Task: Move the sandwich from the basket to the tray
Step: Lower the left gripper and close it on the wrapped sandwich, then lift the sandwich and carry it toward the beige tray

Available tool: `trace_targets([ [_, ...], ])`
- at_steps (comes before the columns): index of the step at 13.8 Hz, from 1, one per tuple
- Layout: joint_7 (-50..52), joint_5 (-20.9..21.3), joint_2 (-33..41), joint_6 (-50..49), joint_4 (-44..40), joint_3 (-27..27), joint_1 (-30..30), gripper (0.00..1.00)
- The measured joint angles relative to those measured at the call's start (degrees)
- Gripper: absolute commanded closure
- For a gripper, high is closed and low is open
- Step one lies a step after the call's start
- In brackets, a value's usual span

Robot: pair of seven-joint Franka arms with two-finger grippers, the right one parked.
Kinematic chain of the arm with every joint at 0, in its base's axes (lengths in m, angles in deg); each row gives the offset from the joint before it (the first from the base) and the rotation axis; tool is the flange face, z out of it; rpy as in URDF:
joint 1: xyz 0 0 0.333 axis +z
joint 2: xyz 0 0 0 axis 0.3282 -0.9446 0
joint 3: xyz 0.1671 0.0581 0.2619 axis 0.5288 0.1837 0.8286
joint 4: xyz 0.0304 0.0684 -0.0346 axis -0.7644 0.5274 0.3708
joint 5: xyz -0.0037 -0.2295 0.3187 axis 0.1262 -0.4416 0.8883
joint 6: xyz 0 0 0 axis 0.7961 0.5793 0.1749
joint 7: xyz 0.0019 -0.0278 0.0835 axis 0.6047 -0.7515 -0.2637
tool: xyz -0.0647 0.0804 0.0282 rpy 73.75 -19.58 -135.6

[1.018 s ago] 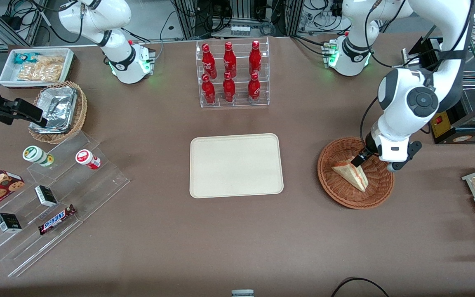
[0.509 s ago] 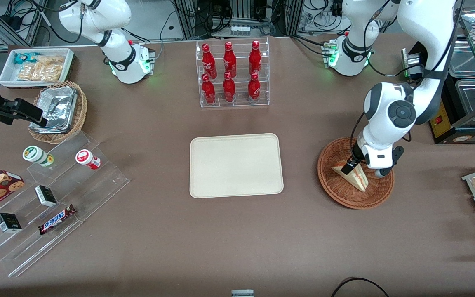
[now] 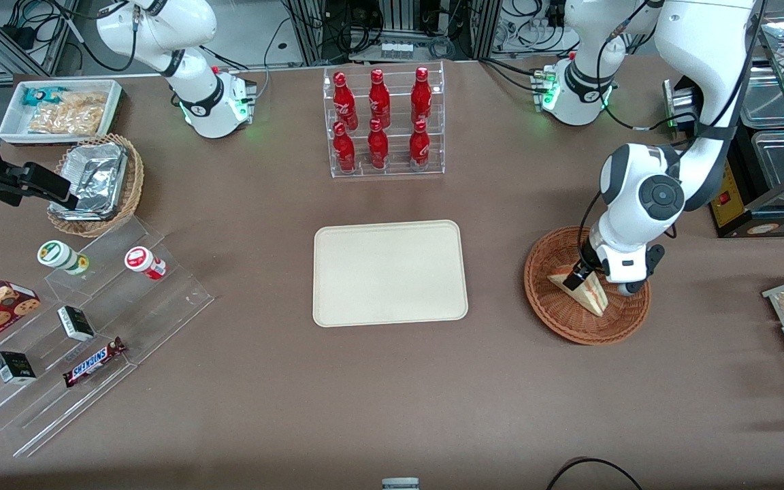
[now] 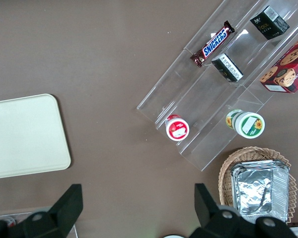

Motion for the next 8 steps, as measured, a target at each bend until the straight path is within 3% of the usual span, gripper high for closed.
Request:
trace_targets([
  [2,0.0,0.0,-1.1,0.9,0.0,0.0,0.0,0.77],
  [3,0.0,0.0,-1.4,1.0,-0.1,0.0,0.0,0.82],
  [8,0.0,0.0,-0.2,-2.4,-3.2,0.1,0.2,0.83],
])
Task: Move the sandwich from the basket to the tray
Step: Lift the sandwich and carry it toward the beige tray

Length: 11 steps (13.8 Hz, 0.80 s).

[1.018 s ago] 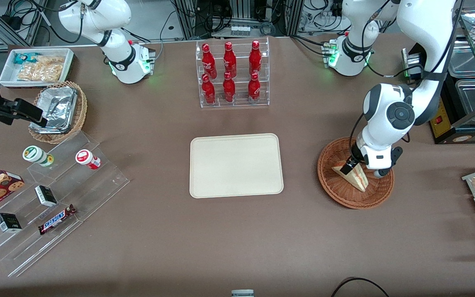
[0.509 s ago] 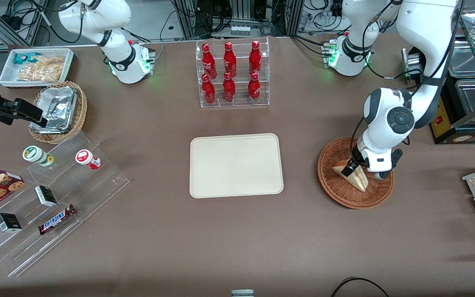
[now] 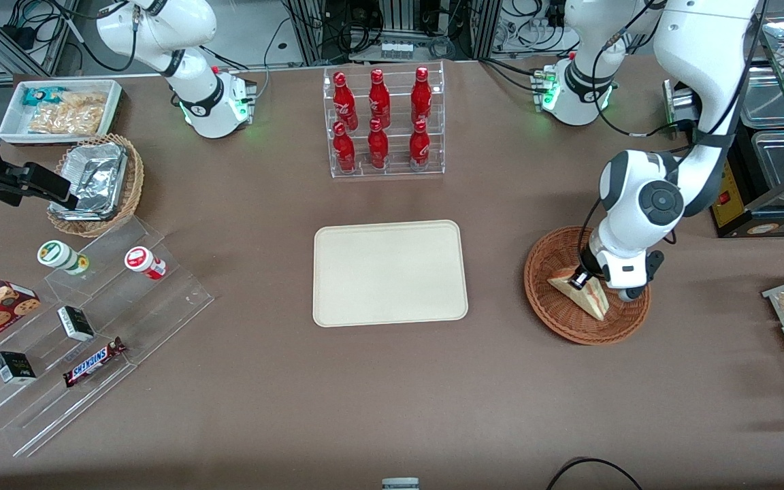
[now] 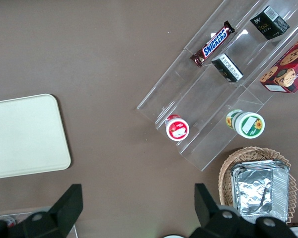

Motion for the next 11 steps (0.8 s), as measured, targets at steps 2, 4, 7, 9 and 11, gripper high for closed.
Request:
trace_targets([
  [2,-0.1,0.0,2.9,-12.2,-5.7,0.2,0.2,0.83],
  [4,-0.4,0.0,5.5,-23.7,-13.0,-0.1,-0.3,0.83],
  [7,-1.3,0.0,5.5,-29.5,-20.8,-0.8,-5.7,0.83],
  [9,-4.4,0.0,3.6,-29.6,-22.4,-1.2,-11.0,0.83],
  [11,-5.9,-0.1,0.2,-29.4,-23.9,-1.3,-16.0,0.83],
])
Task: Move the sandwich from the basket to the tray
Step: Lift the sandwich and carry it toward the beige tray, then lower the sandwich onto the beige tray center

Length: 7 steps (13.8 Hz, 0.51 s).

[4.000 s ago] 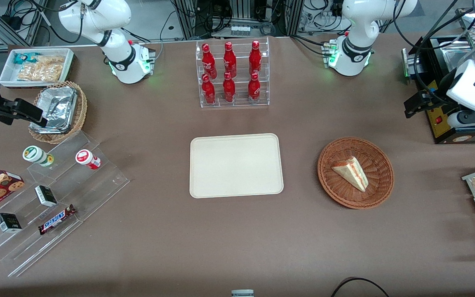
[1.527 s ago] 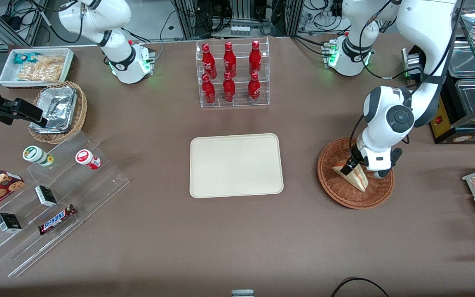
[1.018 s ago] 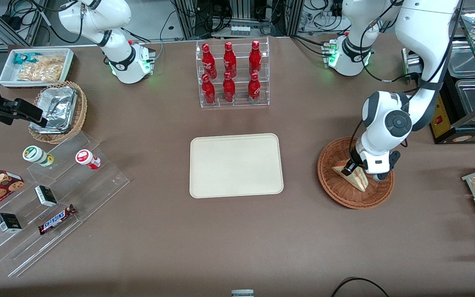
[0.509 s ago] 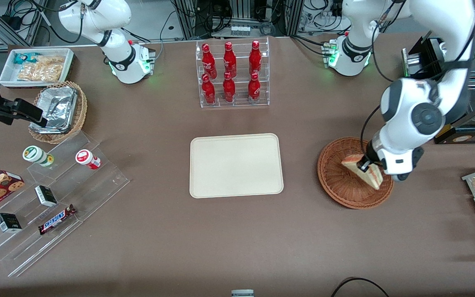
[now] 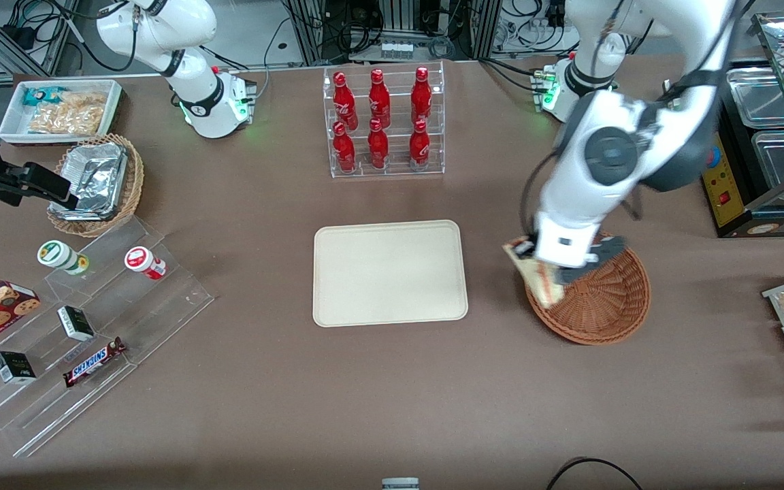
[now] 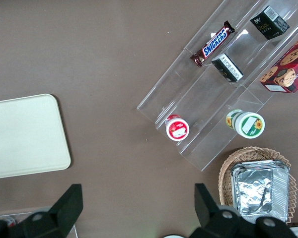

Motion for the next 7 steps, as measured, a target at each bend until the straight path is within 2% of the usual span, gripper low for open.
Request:
trace_targets([
  [3,-0.6,0.0,-7.0,1.2,-4.6,-0.1,-6.8,0.83],
  [7,-0.8,0.1,-16.3,7.8,-9.6,0.0,-13.5,0.83],
])
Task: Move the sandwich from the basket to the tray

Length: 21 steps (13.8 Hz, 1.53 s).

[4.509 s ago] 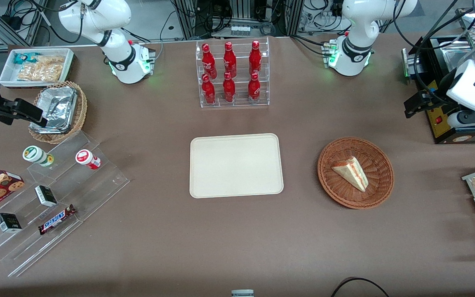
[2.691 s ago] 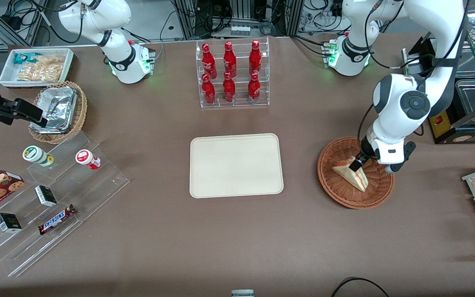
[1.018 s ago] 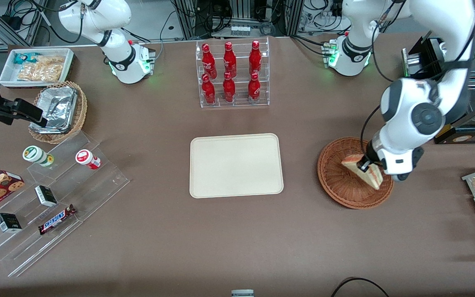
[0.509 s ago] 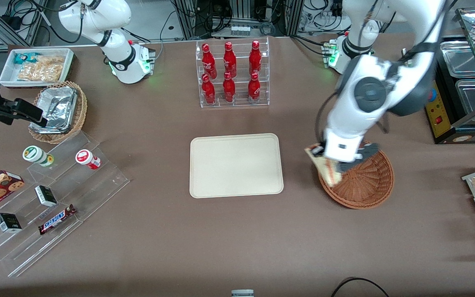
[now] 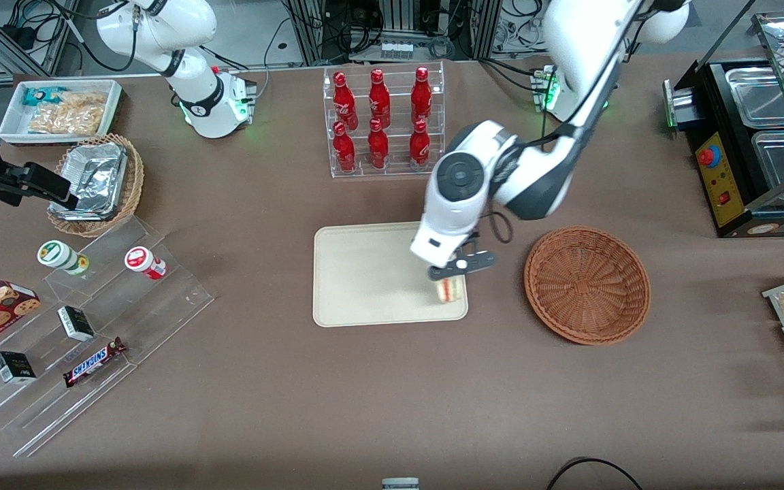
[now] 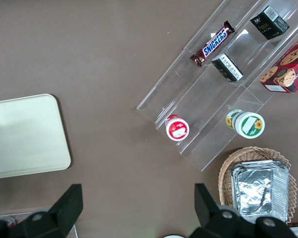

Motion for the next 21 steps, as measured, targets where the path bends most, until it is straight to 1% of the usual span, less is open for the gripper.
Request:
trace_targets([
  [3,-0.5,0.0,-4.7,5.5,-1.4,0.0,-2.8,0.83],
  [7,-0.9,0.7,-9.4,6.0,-5.1,0.1,-4.8,0.82],
  [9,-1.1,0.9,-10.5,6.0,-5.7,0.1,-5.6,0.81],
  [10,-1.2,1.0,-10.8,6.0,-5.9,0.1,-6.0,0.77],
  [11,-1.2,1.4,-11.1,6.0,-5.9,0.1,-6.4,0.52],
  [12,-1.2,2.1,-11.4,6.0,-5.9,0.1,-6.8,0.22],
  [13,-1.2,2.7,-11.7,6.0,-6.0,0.1,-7.0,0.01],
  [18,-0.8,3.1,-11.0,5.7,-7.2,0.7,-7.1,0.0],
  [21,1.0,3.1,-5.6,-1.1,-7.9,2.7,-6.1,0.0],
])
